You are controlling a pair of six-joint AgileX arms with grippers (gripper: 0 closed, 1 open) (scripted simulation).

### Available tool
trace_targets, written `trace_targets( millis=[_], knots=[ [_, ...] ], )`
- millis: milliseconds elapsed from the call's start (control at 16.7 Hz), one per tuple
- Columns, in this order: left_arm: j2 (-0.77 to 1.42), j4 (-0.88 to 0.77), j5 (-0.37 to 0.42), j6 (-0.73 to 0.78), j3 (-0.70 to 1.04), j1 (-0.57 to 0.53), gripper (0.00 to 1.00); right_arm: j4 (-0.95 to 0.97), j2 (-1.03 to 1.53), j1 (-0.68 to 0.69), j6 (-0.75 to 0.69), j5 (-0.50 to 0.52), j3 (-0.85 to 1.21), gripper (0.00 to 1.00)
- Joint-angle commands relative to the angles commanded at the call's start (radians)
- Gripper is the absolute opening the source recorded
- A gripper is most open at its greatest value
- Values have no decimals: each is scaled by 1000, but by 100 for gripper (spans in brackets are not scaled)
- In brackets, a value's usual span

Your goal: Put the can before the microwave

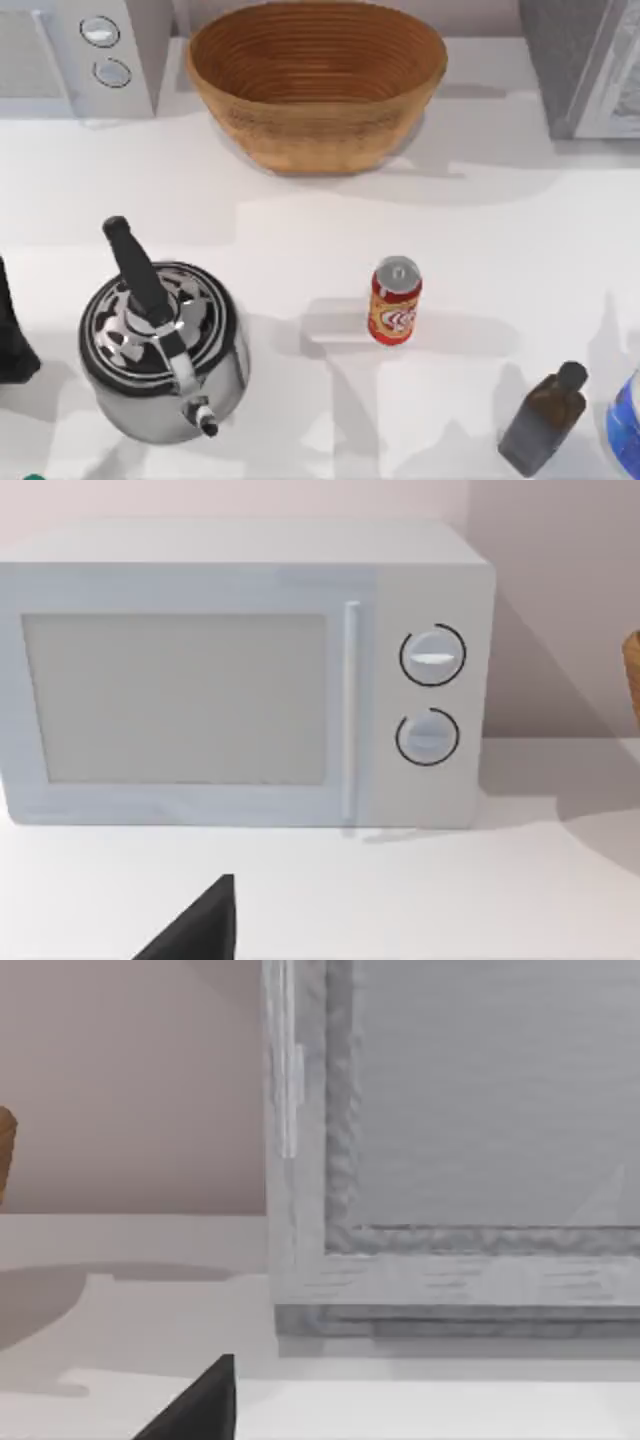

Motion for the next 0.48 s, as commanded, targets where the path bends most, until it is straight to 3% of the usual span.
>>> trace_targets(
  millis=[240, 480],
  knots=[
    [30, -29, -4, 0, 30, -13, 100, 0, 0, 0, 0, 0, 0, 100],
    [218, -183, -10, -5, 213, -90, 100, 0, 0, 0, 0, 0, 0, 100]
  ],
)
